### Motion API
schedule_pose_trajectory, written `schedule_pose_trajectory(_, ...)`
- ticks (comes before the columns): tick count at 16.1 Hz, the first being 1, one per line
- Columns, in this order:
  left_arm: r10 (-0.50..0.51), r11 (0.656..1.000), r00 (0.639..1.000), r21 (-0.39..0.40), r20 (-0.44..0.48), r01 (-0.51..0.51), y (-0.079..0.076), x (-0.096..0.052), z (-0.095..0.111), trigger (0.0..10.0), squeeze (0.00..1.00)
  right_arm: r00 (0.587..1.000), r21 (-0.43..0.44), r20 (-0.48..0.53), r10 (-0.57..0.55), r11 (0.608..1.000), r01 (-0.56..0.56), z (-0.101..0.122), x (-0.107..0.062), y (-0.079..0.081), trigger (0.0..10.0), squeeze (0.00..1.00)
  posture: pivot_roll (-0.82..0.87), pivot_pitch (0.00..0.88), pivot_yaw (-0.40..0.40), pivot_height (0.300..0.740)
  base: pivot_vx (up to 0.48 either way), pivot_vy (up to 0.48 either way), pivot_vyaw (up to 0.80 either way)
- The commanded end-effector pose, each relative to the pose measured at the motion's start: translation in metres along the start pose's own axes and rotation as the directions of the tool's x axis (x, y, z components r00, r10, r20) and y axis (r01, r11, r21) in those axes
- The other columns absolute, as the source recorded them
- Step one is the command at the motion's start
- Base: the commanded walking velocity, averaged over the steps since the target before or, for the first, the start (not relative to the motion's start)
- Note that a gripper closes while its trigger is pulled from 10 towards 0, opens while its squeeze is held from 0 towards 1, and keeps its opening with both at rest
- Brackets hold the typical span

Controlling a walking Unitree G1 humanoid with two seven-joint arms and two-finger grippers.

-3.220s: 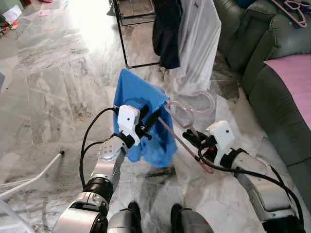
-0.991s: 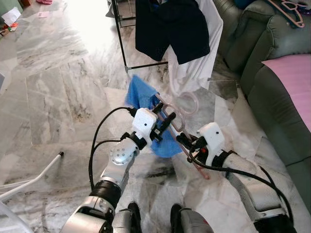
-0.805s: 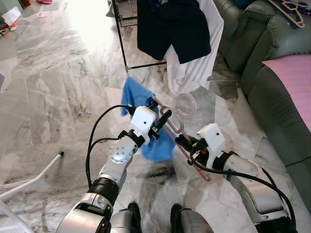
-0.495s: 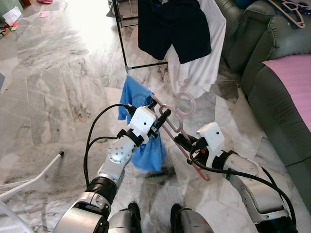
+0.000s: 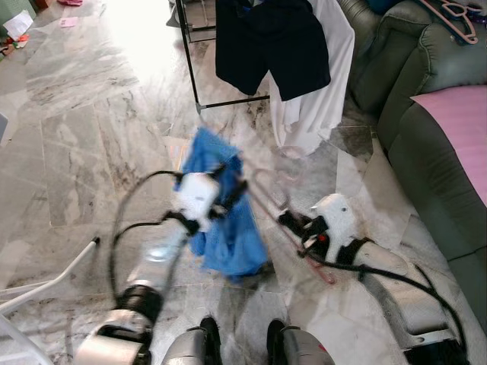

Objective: Hang hanger

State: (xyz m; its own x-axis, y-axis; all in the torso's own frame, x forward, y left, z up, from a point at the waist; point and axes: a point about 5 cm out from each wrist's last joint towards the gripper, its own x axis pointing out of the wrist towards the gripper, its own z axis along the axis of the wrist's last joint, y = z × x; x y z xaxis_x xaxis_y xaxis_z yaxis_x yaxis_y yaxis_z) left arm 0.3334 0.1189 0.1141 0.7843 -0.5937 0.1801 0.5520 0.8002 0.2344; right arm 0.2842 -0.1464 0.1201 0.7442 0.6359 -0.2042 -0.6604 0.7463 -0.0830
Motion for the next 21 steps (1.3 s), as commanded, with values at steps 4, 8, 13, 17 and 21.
schedule_pose_trajectory(4, -0.051, 0.999, 0.999, 0.009, -0.012, 0.052, -0.004, -0.006, -0.002, 10.0, 0.0, 0.999, -0.017, 0.038, -0.024, 1.0, 0.024, 0.006, 0.003, -0.002, 10.0, 0.0, -0.22, 0.244, 0.017, 0.74, 0.0, 0.0, 0.0)
schedule_pose_trajectory(8, -0.034, 0.999, 0.999, -0.034, -0.026, 0.034, -0.01, -0.001, -0.006, 10.0, 0.0, 0.999, -0.01, 0.045, 0.01, 1.0, -0.01, 0.007, 0.005, 0.003, 10.0, 0.0, -0.21, 0.242, 0.019, 0.74, 0.0, 0.0, 0.0)
schedule_pose_trajectory(13, 0.075, 0.992, 0.997, -0.096, -0.037, -0.078, -0.008, 0.016, -0.003, 10.0, 0.0, 0.995, 0.011, 0.033, 0.098, 0.995, -0.098, 0.005, 0.001, 0.015, 10.0, 0.0, -0.23, 0.238, 0.015, 0.74, 0.0, 0.0, 0.0)
schedule_pose_trajectory(17, 0.127, 0.988, 0.989, -0.073, -0.068, -0.132, -0.004, 0.019, -0.005, 10.0, 0.0, 0.992, 0.024, 0.028, 0.124, 0.992, -0.125, 0.004, -0.002, 0.02, 10.0, 0.0, -0.24, 0.239, 0.022, 0.74, 0.0, 0.0, 0.0)
schedule_pose_trajectory(21, 0.15, 0.986, 0.984, -0.061, -0.099, -0.156, 0.001, 0.019, -0.007, 0.0, 0.0, 0.99, 0.03, 0.032, 0.137, 0.99, -0.138, 0.005, -0.002, 0.022, 10.0, 0.0, -0.24, 0.238, 0.025, 0.74, 0.0, 0.0, 0.0)
